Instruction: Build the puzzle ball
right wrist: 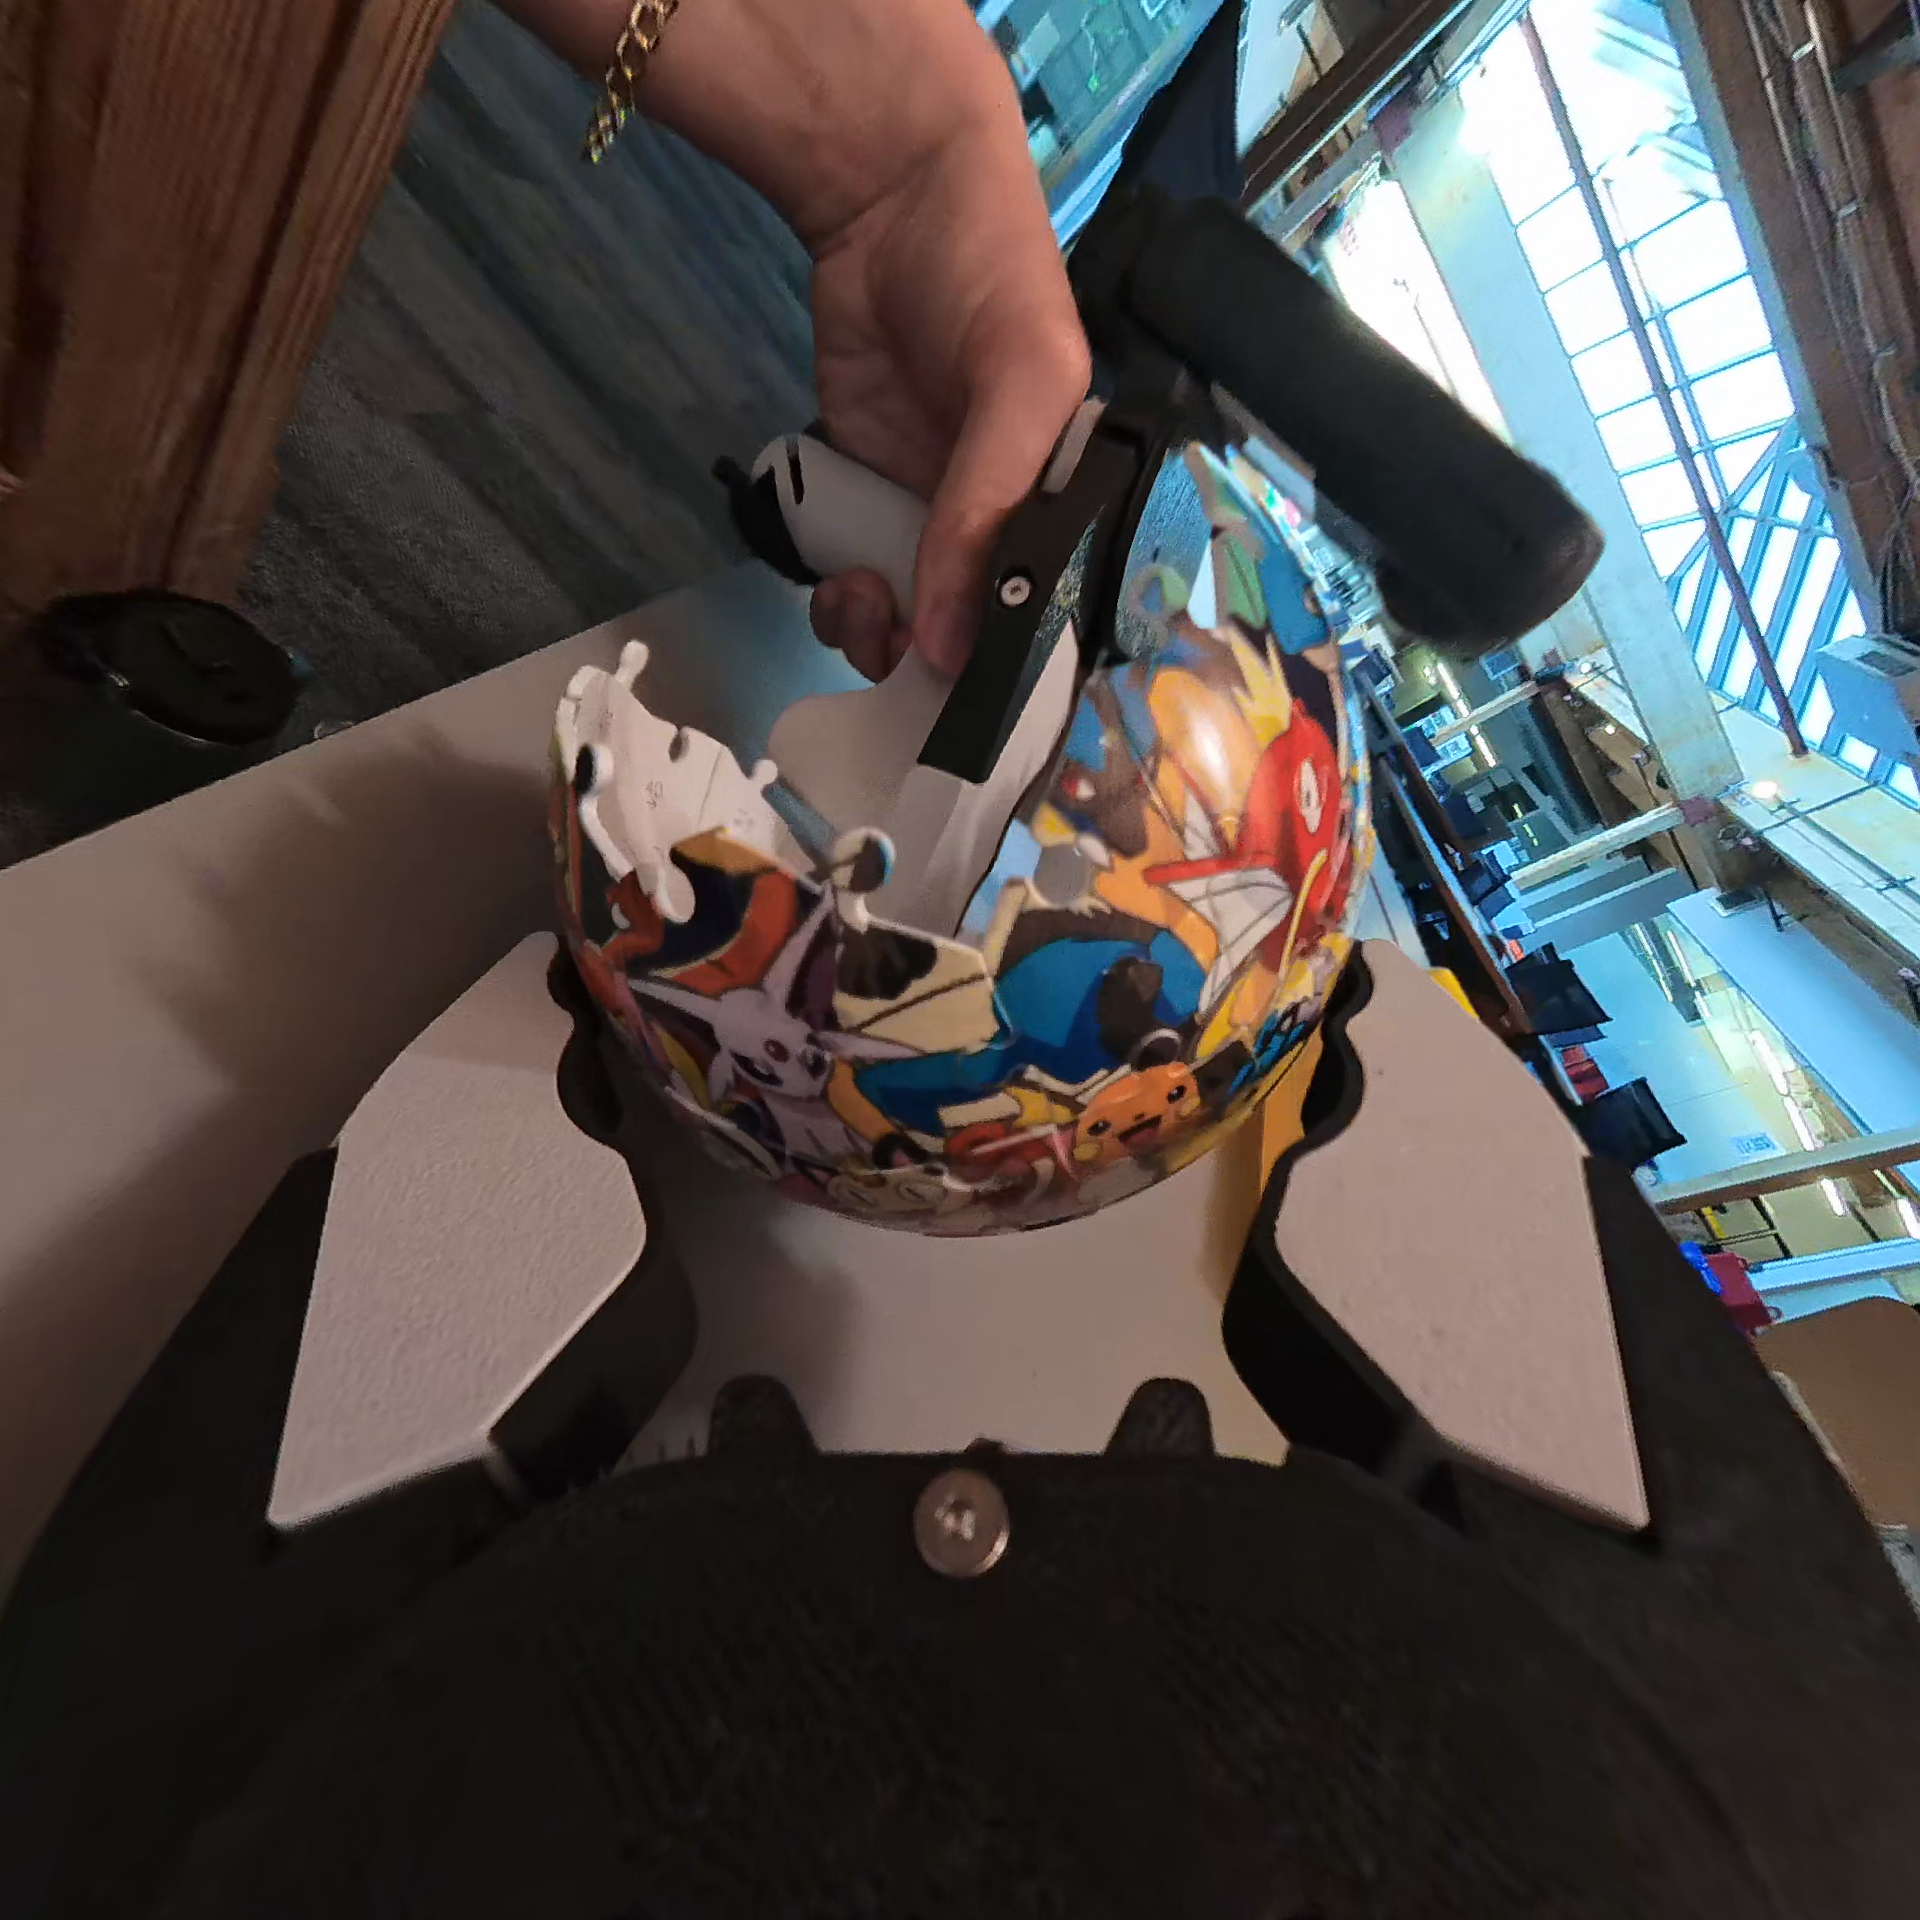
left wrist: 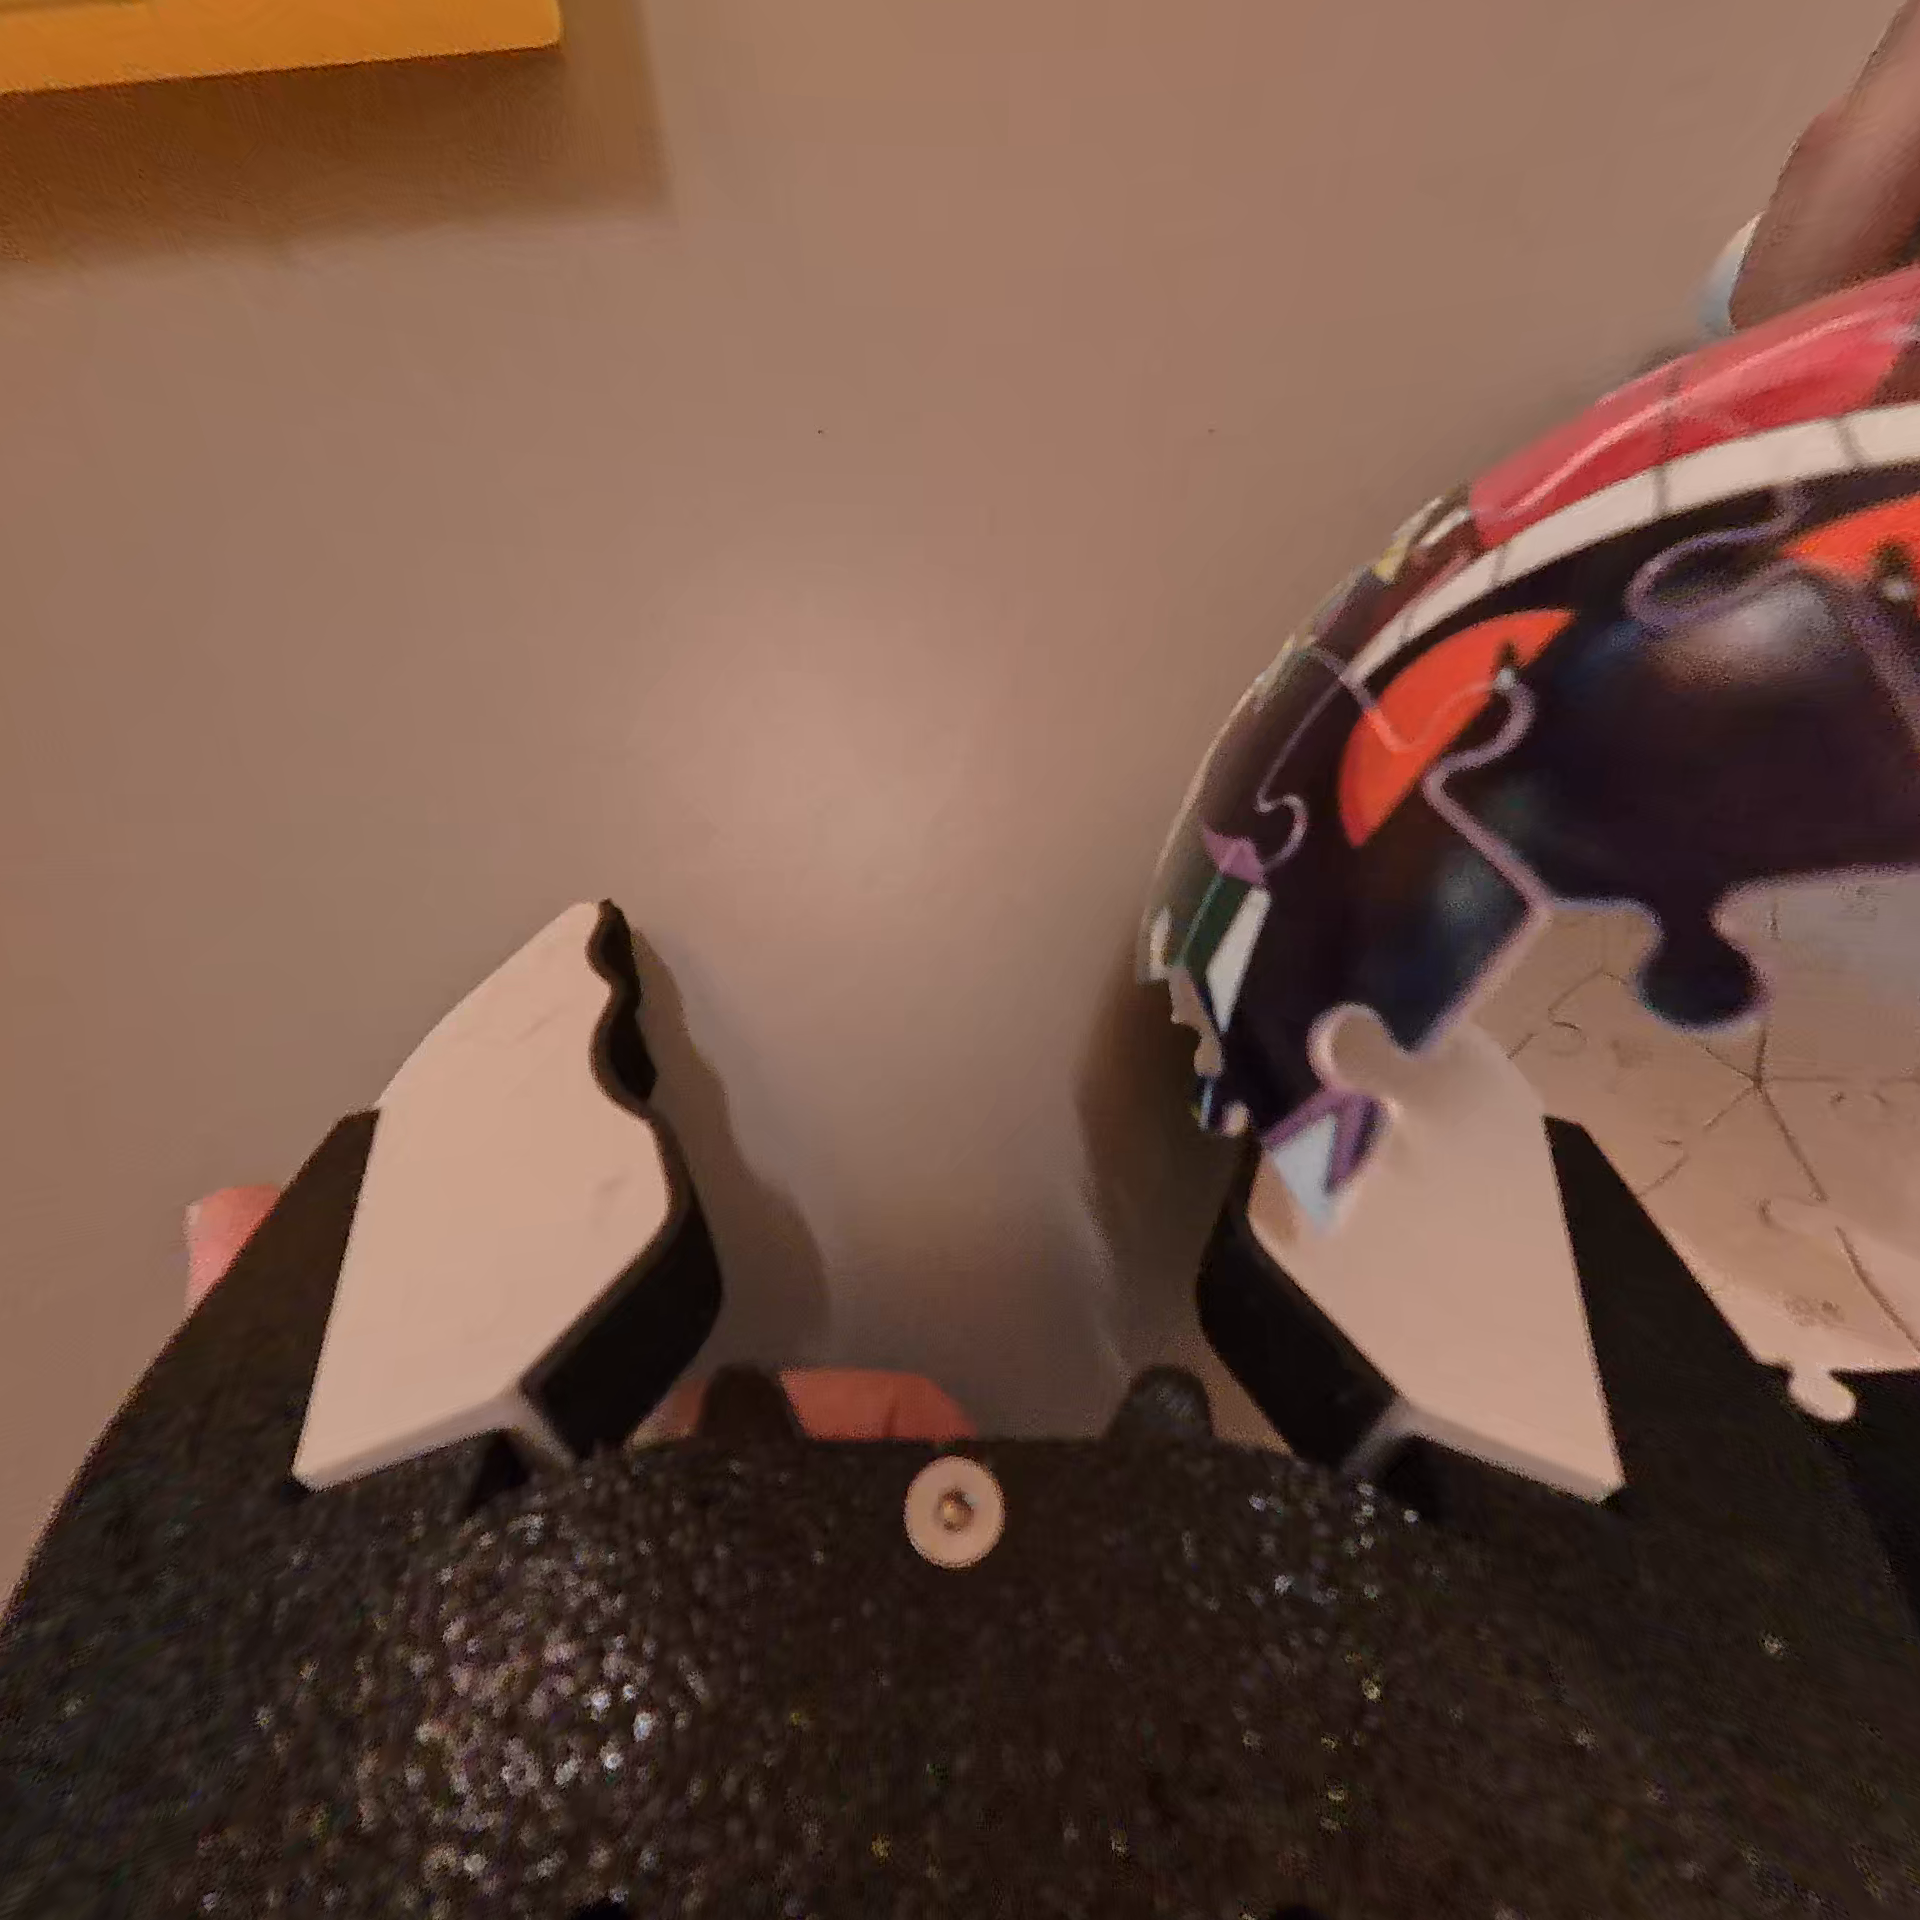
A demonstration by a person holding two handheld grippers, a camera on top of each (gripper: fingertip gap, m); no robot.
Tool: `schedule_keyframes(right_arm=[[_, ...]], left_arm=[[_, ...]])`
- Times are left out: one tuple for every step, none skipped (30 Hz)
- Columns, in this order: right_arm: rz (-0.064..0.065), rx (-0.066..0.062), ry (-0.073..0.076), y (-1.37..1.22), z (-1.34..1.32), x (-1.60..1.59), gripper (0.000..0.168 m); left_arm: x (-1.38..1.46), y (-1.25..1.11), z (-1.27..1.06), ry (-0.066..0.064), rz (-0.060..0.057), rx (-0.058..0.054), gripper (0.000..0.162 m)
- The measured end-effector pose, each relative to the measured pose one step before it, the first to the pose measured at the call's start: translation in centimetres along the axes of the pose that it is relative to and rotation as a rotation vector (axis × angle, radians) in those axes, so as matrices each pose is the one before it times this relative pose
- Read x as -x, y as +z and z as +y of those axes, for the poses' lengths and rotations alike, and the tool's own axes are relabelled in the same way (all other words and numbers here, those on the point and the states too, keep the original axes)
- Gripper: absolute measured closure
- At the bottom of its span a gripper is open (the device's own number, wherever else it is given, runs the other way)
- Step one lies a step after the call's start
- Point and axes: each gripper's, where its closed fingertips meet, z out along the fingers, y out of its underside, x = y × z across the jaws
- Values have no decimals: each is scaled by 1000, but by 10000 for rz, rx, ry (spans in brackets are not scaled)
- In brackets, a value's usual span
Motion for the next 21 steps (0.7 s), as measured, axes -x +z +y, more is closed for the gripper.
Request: schedule_keyframes(right_arm=[[-64, 99, 16, 42, 69, 35, 37], [-97, 152, 1, 29, 105, 72, 37], [-110, 226, -22, 35, 146, 82, 38], [-111, 206, -40, 39, 98, 114, 38], [-68, 126, -43, 18, 30, 48, 37], [-59, 104, -55, -9, 40, 9, 37], [-95, 123, -32, -24, 100, 15, 37], [-98, 140, -25, -59, 138, -36, 36], [-114, 125, -36, -60, 145, -1, 36], [-111, 97, -3, -31, 119, 20, 37], [-54, 45, 30, -22, 31, -56, 37], [-64, 41, -12, -9, 18, -4, 37], [-47, 55, -57, 15, 20, -34, 37], [-34, 63, -97, 37, -6, -11, 38], [-27, 55, -114, 34, -53, 13, 37], [-41, 66, -106, 47, -63, 27, 37], [-27, 74, -105, 40, -64, 16, 37], [-25, 69, -122, 32, -52, 17, 37], [-21, 38, -114, 35, -64, 32, 37], [-14, 12, -81, 40, -78, 12, 37], [9, -13, -37, 56, -52, -13, 37]], left_arm=[[295, -269, 43, -5, -183, 0, 50], [384, -245, 145, -37, -237, 60, 51], [239, -229, 152, -58, -159, 66, 53], [-45, -174, 97, -61, 26, 2, 55], [-215, -86, 140, -41, 115, 22, 56], [-136, 30, 327, 20, 8, 165, 56], [13, 111, 449, 76, -151, 256, 58], [7, 160, 358, 100, -176, 207, 60], [-77, 134, 166, 38, -105, 98, 62], [-117, 90, -8, -61, -20, 9, 64], [-46, 33, -97, -104, -16, -43, 64], [-12, 30, -68, -71, -12, -14, 63], [11, 6, -28, -42, -16, 2, 64], [-15, -13, -16, -67, -7, 10, 64], [-73, -78, -11, -89, 43, -1, 65], [-73, -165, -56, -104, 77, -51, 65], [78, -198, -183, -185, -3, -145, 63], [62, -177, -283, -275, -1, -211, 62], [-202, -87, -245, -290, 142, -195, 61], [-298, 48, -63, -244, 163, -78, 59], [-80, 177, 157, -182, -36, 76, 57]])
